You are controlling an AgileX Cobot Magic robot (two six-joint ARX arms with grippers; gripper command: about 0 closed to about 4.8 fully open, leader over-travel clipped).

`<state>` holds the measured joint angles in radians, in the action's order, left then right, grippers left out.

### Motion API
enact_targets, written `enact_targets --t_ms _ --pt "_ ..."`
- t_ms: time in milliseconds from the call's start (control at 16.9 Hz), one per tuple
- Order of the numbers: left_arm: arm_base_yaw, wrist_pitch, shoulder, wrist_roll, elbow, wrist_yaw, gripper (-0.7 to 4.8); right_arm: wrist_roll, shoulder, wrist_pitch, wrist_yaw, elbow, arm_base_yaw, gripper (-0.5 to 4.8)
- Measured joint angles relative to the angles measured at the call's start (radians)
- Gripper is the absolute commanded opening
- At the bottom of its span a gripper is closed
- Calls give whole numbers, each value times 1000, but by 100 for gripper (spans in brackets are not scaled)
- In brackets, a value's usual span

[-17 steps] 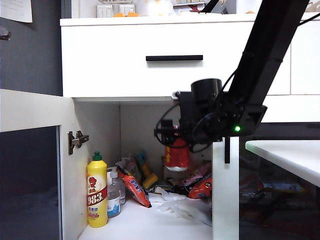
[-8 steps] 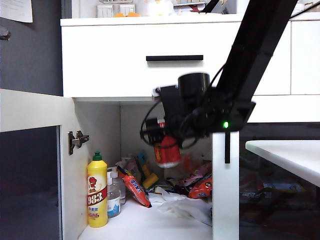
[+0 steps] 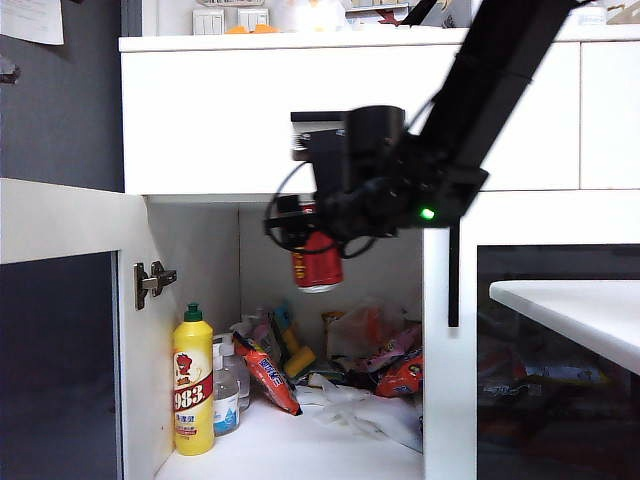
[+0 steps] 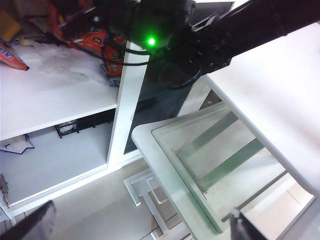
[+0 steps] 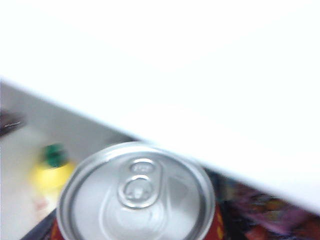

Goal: Open the left door of the white cabinet, pick up a can of beverage from the table on the right, place it inside the cabinet, and finally close the cabinet door.

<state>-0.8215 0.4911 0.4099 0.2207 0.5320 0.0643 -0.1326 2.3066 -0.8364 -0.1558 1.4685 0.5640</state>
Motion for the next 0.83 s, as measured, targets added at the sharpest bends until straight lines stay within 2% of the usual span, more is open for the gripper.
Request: enact_targets --t_ms 177,295,590,826 --pt "0 0 -1 0 0 0 479 0 2 88 19 2 42 175" --pt "0 0 -1 0 0 0 479 0 3 87 80 3 79 175" --pt "0 0 -1 1 0 -18 479 0 18 165 483 3 103 176" --pt "0 18 -1 16 0 -38 479 0 19 116 472 50 79 175"
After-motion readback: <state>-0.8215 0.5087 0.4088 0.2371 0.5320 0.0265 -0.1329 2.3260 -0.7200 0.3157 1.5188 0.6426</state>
